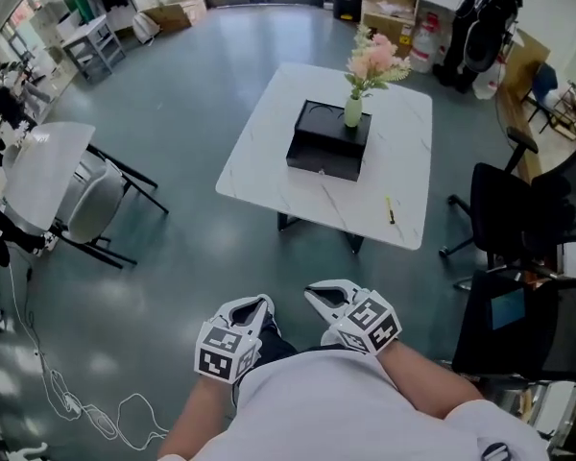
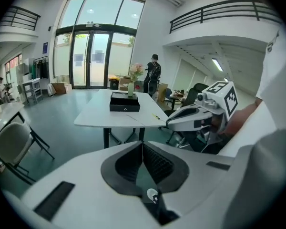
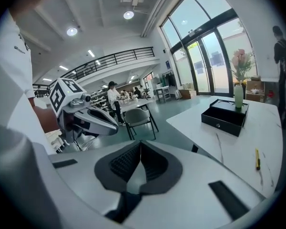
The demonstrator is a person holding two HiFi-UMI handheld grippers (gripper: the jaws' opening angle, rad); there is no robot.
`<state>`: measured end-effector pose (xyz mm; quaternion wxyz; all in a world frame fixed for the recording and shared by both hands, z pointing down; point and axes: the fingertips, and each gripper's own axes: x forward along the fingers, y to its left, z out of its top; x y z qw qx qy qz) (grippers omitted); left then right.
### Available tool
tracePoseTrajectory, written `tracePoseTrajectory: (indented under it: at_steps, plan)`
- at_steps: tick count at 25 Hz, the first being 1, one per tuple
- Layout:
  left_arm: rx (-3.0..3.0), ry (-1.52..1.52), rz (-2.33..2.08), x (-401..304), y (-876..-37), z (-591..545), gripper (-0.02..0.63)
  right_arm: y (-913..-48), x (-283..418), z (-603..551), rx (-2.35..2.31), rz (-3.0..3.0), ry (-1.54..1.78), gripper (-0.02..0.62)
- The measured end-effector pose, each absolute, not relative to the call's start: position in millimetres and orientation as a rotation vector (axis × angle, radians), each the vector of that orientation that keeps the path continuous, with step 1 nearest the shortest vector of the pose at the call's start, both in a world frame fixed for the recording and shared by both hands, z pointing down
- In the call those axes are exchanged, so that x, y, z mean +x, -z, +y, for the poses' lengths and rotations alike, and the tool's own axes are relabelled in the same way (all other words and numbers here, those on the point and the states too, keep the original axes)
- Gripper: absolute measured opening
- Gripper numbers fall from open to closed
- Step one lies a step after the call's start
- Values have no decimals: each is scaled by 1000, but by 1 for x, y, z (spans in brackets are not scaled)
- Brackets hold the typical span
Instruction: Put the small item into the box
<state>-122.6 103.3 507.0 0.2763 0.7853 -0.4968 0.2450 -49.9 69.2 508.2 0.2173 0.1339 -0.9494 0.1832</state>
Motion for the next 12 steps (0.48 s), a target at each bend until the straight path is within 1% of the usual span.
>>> tracePoseTrajectory:
  at_steps: [8,12]
  plan:
    - [2337,-741,-1159,-175,-489,-10,17,-487,-102,-7,641,-2621,-524,17]
    - [2394,-744,-1085,-203,-484,-44,17,-484,-126,-26,760,-2594,-547,17]
